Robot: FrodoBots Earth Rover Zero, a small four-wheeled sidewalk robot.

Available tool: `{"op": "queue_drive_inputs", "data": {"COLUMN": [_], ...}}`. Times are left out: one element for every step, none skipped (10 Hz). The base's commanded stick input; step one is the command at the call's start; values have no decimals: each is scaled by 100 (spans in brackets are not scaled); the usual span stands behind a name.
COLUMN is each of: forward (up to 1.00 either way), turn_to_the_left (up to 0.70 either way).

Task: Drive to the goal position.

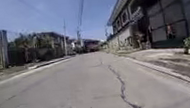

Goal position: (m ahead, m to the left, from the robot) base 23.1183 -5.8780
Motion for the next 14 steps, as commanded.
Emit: {"op": "queue_drive_inputs", "data": {"forward": [100, 100, 100, 100, 100, 100, 100, 100, 100, 100, 100, 100, 100, 100], "turn_to_the_left": [4, 7, 13, 12, 9, 7, 4, 1, 0, 0, 0, -3, -9, -16]}}
